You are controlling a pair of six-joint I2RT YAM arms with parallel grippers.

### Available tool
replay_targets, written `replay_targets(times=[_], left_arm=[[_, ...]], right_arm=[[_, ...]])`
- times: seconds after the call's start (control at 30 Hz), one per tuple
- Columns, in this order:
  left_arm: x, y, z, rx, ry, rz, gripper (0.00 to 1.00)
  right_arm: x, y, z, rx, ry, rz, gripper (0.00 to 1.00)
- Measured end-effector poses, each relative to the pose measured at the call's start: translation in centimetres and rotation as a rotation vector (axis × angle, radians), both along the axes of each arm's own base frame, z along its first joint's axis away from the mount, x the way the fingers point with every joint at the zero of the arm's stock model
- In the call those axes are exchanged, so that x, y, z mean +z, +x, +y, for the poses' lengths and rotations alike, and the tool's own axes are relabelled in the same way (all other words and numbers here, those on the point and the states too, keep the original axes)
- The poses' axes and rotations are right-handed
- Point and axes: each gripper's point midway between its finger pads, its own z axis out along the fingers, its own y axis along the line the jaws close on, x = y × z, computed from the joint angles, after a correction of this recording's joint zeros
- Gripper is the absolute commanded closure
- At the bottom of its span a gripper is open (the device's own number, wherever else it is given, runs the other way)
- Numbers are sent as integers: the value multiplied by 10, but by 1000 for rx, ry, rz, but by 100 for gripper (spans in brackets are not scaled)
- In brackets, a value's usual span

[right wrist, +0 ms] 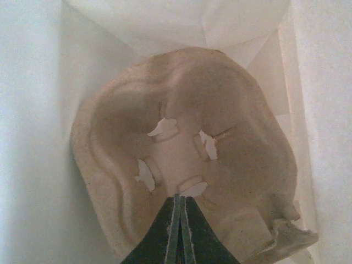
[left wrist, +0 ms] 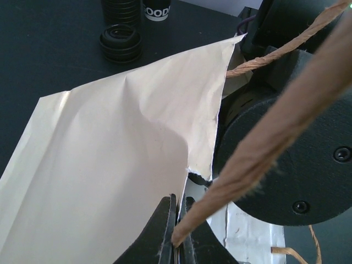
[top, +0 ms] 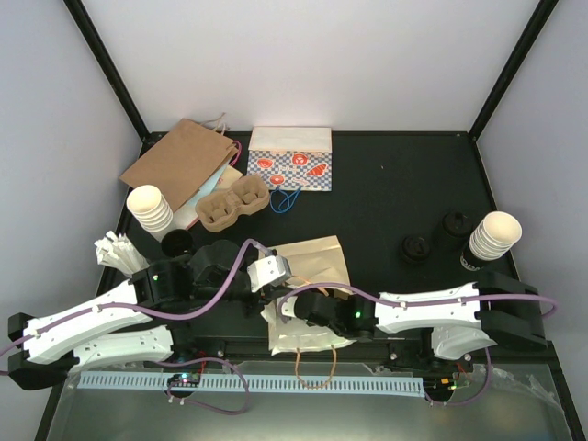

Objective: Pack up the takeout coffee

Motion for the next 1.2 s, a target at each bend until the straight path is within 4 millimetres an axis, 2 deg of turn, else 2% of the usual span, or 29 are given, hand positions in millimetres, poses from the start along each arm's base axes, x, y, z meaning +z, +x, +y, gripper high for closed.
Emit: replay_targets(times=[0.3, 0.93, 1.2], left_arm=[[-1, -3, -2, -16, 0, 11, 99], [-10, -9, -10, -57, 11, 54, 98], [-9, -9, -15, -66, 2, 60, 98]], right_arm=[[-7, -3, -6, -4, -23, 29, 99], [-46, -10, -8, 6, -125, 89, 99], [-38, -11, -13, 6, -119, 92, 99]])
